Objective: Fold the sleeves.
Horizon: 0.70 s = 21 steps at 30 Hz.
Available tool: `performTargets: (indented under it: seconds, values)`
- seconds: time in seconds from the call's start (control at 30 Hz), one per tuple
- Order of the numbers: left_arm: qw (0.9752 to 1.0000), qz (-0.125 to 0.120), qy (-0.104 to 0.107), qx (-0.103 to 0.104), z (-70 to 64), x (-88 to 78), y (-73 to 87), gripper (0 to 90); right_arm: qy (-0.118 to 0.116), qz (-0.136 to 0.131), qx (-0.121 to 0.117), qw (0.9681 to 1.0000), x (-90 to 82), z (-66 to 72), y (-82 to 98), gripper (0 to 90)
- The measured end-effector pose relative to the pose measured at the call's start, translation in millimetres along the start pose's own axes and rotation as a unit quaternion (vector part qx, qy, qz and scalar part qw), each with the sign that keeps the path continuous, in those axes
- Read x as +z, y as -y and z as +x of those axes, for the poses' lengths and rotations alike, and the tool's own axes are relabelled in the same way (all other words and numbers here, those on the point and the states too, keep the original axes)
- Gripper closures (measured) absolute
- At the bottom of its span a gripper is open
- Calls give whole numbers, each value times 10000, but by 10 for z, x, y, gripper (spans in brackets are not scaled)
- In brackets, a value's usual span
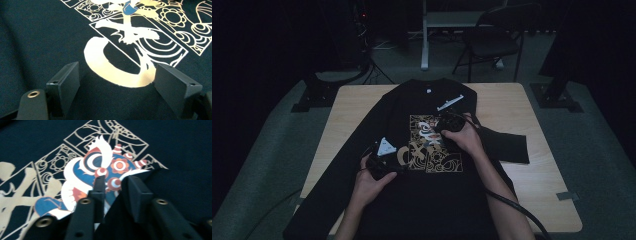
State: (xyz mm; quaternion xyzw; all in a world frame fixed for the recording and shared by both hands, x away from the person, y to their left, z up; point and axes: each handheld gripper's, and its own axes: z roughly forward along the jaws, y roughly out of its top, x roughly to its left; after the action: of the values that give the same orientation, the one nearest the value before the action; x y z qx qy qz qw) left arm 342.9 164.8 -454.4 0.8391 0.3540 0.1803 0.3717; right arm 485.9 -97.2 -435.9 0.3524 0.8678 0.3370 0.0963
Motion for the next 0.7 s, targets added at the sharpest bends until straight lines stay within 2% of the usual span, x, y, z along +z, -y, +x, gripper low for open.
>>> performTargets:
  seconds: [0.23,0.27,0.3,0.33,0.37,0.43,0.5,0.6,0.7]
  values:
    - [10000,-6,-3,-5,-2,0,0,218,-24,-49,-239,9997,18,125,3,352]
    - [10000,-6,-3,-5,-2,0,0,218,-24,-49,-239,9997,18,125,3,352]
    - [10000,-9,-6,-11,-3,1,0,218,-19,-88,-315,9995,10,164,0,284]
    - [10000,-9,-6,-11,-3,1,0,218,-30,-95,-370,9993,-1,185,0,263]
    - [10000,-12,-3,-12,-3,1,0,218,-30,-95,-370,9993,-1,185,0,263]
    - [10000,-6,-5,-8,-3,0,0,218,22,-142,-547,9984,-48,238,3,216]
    - [10000,-1,-7,-2,-2,-1,0,218,83,-190,-649,9977,-101,258,15,207]
    - [10000,-1,-11,4,-3,-1,0,218,96,-262,-655,9975,-170,264,33,206]
    - [10000,1,-10,4,-3,-1,0,218,197,-330,-690,9969,-311,243,102,206]
